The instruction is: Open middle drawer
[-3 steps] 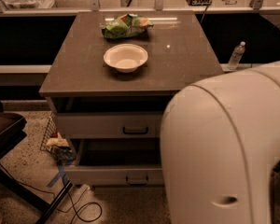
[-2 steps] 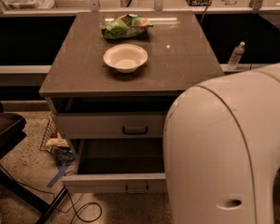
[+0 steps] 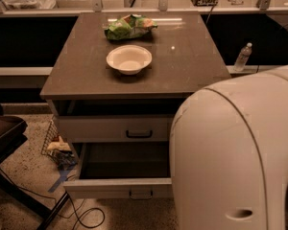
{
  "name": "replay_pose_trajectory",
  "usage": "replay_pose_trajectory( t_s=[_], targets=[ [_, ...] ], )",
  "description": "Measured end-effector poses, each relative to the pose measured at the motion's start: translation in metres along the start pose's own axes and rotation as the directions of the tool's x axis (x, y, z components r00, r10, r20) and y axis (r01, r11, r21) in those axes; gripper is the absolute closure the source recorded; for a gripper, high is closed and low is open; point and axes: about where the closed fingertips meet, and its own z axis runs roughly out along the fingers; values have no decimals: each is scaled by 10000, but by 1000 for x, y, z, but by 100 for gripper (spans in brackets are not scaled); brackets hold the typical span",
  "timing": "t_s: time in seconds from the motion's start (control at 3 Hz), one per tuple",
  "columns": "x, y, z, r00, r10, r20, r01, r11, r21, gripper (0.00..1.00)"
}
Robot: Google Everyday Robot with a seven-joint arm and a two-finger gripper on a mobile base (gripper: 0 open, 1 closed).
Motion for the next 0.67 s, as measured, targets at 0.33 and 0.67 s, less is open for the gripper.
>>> replay_pose_trajectory(
  t_s=[0.33,0.67],
  targets=[
    [0,0,0,10000,-4,2,4,10000,-4,15],
    [0,0,0,10000,-9,4,9,10000,-9,0]
  ],
)
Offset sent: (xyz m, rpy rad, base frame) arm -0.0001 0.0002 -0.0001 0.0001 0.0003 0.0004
